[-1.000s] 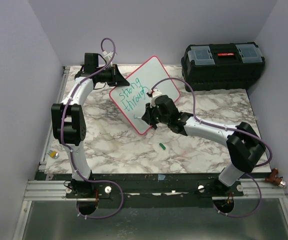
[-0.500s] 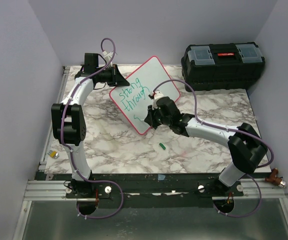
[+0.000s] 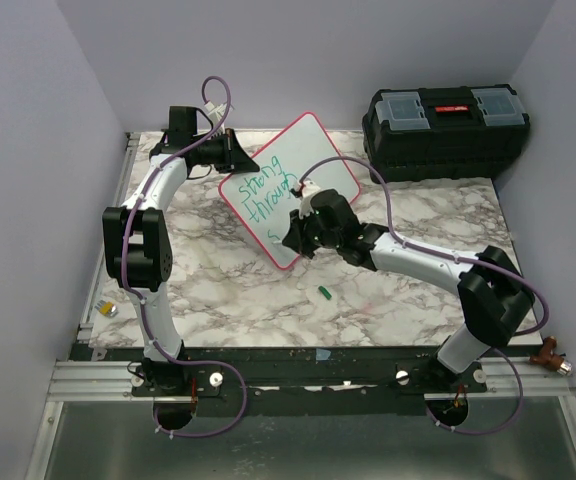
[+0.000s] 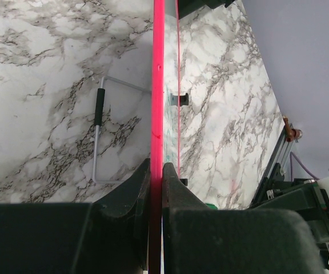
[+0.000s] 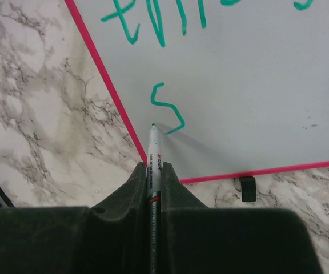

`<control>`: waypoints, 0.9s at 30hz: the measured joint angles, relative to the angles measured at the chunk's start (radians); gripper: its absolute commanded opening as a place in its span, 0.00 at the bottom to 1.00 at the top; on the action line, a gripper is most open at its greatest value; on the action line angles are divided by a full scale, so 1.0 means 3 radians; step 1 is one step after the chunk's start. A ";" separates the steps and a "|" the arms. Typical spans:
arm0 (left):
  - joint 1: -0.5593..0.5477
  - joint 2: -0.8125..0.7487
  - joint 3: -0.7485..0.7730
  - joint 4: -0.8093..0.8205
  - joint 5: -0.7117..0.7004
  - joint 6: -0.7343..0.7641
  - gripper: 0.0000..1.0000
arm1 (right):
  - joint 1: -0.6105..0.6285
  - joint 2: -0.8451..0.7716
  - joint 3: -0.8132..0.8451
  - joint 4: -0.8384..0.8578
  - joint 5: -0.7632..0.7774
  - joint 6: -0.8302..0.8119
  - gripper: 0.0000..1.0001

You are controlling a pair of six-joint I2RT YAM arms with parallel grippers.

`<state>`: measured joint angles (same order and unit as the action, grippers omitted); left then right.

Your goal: Write a sentence on the whiteboard

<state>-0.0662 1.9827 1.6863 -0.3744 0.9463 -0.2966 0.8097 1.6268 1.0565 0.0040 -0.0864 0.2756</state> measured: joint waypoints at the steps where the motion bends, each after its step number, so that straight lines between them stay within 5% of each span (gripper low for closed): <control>1: 0.0000 0.0000 0.0000 0.0000 0.0000 0.0000 0.00 | 0.0001 0.0000 0.0027 0.0001 -0.0015 -0.0003 0.01; 27: 0.0004 0.0000 -0.0001 -0.0001 0.0004 -0.0001 0.00 | 0.0003 -0.0069 0.0136 0.0130 0.0434 -0.0102 0.01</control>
<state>-0.0650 1.9827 1.6859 -0.3748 0.9474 -0.2970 0.8104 1.6062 1.0973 0.0429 0.0437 0.2451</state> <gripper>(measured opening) 0.092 0.113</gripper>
